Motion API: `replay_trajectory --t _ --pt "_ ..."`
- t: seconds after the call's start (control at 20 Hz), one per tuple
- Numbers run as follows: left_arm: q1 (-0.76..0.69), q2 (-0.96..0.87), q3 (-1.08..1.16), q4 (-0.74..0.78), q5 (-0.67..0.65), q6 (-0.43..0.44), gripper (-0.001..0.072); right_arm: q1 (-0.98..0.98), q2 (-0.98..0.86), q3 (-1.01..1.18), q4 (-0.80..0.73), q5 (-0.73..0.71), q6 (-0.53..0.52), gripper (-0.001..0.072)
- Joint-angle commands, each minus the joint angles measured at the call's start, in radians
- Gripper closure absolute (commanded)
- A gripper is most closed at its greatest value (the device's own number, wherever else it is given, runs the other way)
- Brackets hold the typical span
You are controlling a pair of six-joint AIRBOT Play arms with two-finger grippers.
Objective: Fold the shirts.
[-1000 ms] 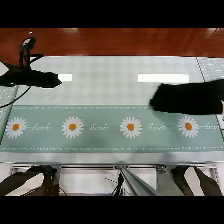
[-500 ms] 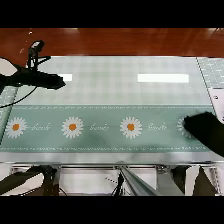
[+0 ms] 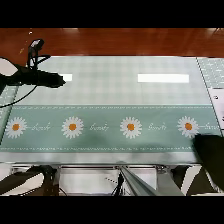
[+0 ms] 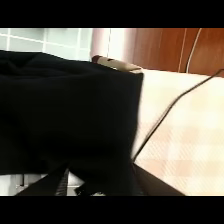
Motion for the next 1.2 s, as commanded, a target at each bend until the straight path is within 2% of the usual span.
replay_trajectory --t 0.0,0.1,0.15,0.25,0.35,0.4,0.45,0.5,0.55,0.6,0.65,0.75,0.85,0.9,1.05,1.15 --pt "0.000 0.000 0.000 0.000 0.005 0.001 0.0687 -0.007 0.002 0.001 -0.042 -0.004 0.011 0.0251" --pt "0.000 0.000 0.000 -0.001 0.005 -0.002 0.0687 -0.007 0.002 0.001 -0.007 -0.050 0.041 0.0253" --pt "0.000 0.000 0.001 -0.009 0.001 -0.002 0.0687 -0.006 0.002 0.001 0.072 -0.093 0.051 0.0284" --pt "0.000 0.009 0.011 -0.045 -0.032 -0.002 0.0687 -0.006 -0.007 0.002 0.313 -0.201 0.031 0.0287" --pt "0.000 0.014 0.052 -0.091 -0.085 -0.002 0.0657 -0.006 -0.037 0.018 0.666 -0.317 -0.026 0.0288" --pt "-0.001 0.014 0.087 -0.100 -0.110 -0.002 0.0495 0.002 -0.062 0.019 0.887 -0.367 -0.076 0.0292" --pt "-0.001 0.014 0.122 -0.099 -0.125 -0.002 0.0296 0.031 -0.099 0.019 1.064 -0.391 -0.122 0.0321" --pt "0.000 0.014 0.161 -0.096 -0.139 -0.001 0.0191 0.086 -0.149 0.019 1.211 -0.396 -0.165 0.0327" --pt "-0.001 0.014 0.206 -0.071 -0.156 -0.001 0.0191 0.162 -0.201 0.020 1.306 -0.381 -0.203 0.0327" --pt "-0.010 0.014 0.243 -0.019 -0.166 -0.003 0.0190 0.254 -0.244 0.020 1.331 -0.371 -0.231 0.0327" --pt "-0.025 0.014 0.276 0.058 -0.181 -0.032 0.0190 0.360 -0.281 0.019 1.307 -0.367 -0.246 0.0326" --pt "-0.069 0.013 0.303 0.213 -0.204 -0.120 0.0174 0.613 -0.346 0.020 1.156 -0.393 -0.276 0.0319" --pt "-0.129 0.001 0.303 0.316 -0.246 -0.177 0.0051 0.845 -0.386 0.019 0.961 -0.452 -0.256 0.0204" --pt "-0.164 -0.011 0.303 0.360 -0.275 -0.199 0.0014 0.945 -0.399 0.020 0.871 -0.479 -0.221 0.0204" --pt "-0.274 -0.044 0.295 0.535 -0.319 -0.291 0.0016 1.142 -0.408 0.020 0.598 -0.502 -0.152 0.0205" --pt "-0.312 -0.060 0.285 0.566 -0.318 -0.354 0.0022 1.220 -0.408 0.020 0.426 -0.482 -0.088 0.0204"
